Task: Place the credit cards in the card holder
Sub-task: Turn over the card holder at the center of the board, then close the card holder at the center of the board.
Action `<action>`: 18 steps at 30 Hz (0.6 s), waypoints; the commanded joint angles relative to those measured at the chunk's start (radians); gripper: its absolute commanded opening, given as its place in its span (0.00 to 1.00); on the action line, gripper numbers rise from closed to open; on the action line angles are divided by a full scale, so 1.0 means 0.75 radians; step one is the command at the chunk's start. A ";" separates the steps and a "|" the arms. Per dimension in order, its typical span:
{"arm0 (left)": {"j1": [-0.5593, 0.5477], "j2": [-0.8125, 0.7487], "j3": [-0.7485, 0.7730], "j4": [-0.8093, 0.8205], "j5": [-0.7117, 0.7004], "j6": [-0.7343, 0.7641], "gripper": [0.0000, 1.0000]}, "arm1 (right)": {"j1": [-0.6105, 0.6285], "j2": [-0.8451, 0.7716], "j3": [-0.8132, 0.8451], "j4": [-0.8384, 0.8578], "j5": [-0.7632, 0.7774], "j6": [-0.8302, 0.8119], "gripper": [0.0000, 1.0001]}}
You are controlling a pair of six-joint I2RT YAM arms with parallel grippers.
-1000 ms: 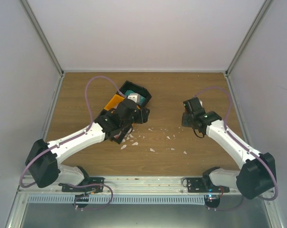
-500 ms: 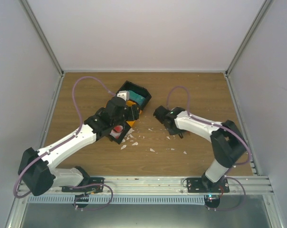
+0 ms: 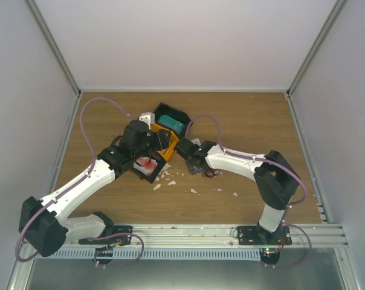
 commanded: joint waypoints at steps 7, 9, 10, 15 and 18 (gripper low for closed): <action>0.016 0.060 -0.099 0.150 0.340 0.016 0.66 | -0.196 -0.456 -0.250 0.334 -0.125 0.058 0.47; 0.000 0.099 -0.131 0.216 0.423 0.002 0.64 | -0.296 -0.512 -0.335 0.353 -0.176 0.073 0.44; -0.015 0.133 -0.139 0.246 0.448 -0.010 0.63 | -0.352 -0.532 -0.381 0.370 -0.218 0.072 0.42; -0.109 0.329 -0.120 0.304 0.486 -0.035 0.61 | -0.532 -0.534 -0.524 0.441 -0.324 0.026 0.29; -0.163 0.456 -0.077 0.302 0.476 -0.040 0.60 | -0.550 -0.466 -0.541 0.460 -0.329 -0.018 0.23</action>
